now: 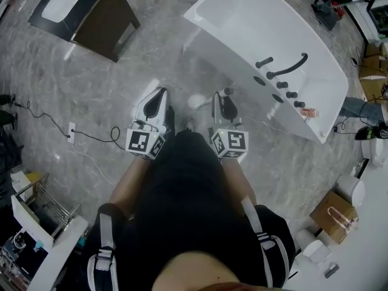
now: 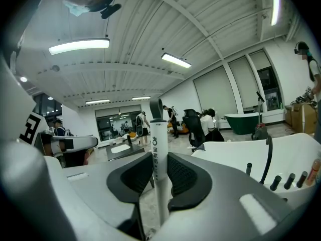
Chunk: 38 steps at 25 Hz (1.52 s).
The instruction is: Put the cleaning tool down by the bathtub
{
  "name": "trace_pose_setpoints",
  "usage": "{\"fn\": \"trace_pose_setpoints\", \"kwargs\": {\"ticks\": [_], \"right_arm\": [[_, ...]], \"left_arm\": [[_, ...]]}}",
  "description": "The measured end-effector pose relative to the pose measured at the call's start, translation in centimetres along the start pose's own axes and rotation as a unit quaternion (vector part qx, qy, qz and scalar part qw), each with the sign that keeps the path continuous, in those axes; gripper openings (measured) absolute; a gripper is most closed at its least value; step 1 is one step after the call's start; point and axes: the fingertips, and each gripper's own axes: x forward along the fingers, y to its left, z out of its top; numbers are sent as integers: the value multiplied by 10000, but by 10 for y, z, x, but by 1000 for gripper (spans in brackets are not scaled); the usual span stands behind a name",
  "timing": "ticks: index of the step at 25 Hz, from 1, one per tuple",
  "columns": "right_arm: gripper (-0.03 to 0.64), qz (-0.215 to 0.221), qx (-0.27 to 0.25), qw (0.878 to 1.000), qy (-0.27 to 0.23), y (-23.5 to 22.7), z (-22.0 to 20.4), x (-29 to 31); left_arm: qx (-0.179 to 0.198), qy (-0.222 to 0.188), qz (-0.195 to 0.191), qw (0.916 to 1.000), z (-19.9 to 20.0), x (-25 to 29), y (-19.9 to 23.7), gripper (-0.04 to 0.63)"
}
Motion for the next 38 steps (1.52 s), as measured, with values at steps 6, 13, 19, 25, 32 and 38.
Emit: {"fn": "trace_pose_setpoints", "kwargs": {"ticks": [6, 13, 19, 25, 32, 38], "right_arm": [[92, -103, 27, 9999, 26, -5, -4, 23], [92, -161, -23, 9998, 86, -7, -15, 67], [92, -292, -37, 9993, 209, -10, -18, 99], [92, -385, -28, 9987, 328, -11, -29, 136], [91, -484, 34, 9979, 440, -21, -47, 177], [91, -660, 132, 9962, 558, -28, -73, 212]], "left_arm": [[99, 31, -137, 9999, -4, 25, 14, 9], [-18, 225, -143, 9996, -21, 54, 46, 9], [-66, 325, -231, 9992, -28, 82, 66, 9], [-27, 500, -359, 9981, -45, 114, 92, 9], [-26, 513, -257, 9983, -60, 145, 125, 9], [-88, 619, -181, 9979, -84, 167, 154, 9]]}}
